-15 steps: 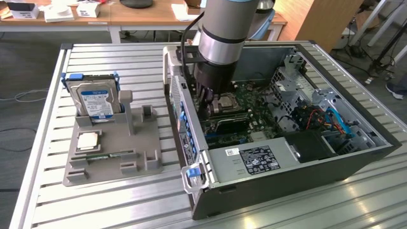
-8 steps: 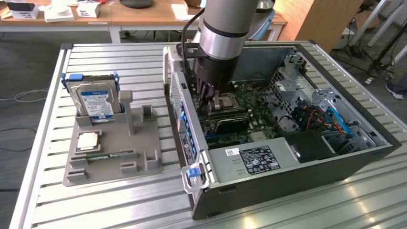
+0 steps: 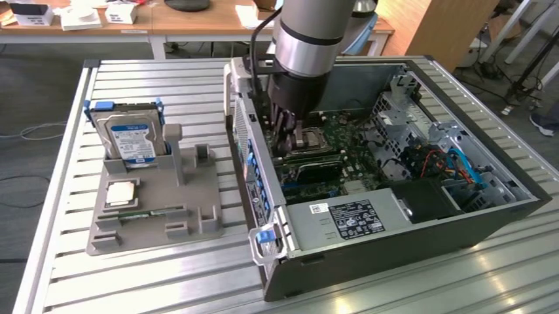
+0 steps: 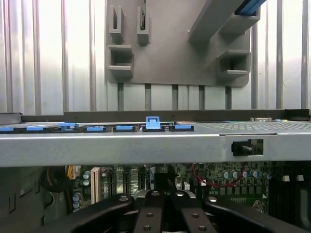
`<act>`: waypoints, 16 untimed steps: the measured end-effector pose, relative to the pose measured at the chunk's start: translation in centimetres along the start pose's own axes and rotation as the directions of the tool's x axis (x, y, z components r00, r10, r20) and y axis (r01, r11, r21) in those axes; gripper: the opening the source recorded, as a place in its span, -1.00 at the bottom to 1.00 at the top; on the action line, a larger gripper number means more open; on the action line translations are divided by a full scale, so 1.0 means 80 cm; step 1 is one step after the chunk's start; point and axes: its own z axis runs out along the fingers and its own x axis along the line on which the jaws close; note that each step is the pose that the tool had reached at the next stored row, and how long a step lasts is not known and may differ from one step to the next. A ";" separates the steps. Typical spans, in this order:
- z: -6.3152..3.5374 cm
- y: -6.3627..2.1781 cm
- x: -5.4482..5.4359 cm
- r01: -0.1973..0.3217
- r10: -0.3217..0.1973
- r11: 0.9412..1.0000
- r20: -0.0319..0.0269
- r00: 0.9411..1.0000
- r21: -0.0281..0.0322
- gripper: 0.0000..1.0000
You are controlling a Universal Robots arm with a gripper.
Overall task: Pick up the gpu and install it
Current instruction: 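Press down on the gpu until it lock into place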
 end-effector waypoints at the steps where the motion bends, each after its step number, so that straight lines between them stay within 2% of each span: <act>1: -0.002 0.000 0.000 0.000 0.000 1.000 0.000 1.000 0.000 -0.79; 10: -0.011 -0.002 0.000 0.000 0.000 1.000 0.000 1.000 -0.001 -0.79; 12: -0.011 -0.001 0.000 0.000 0.000 1.000 0.002 1.000 -0.001 -0.79; 16: -0.010 0.006 0.000 0.000 0.000 1.000 0.005 1.000 -0.001 -0.79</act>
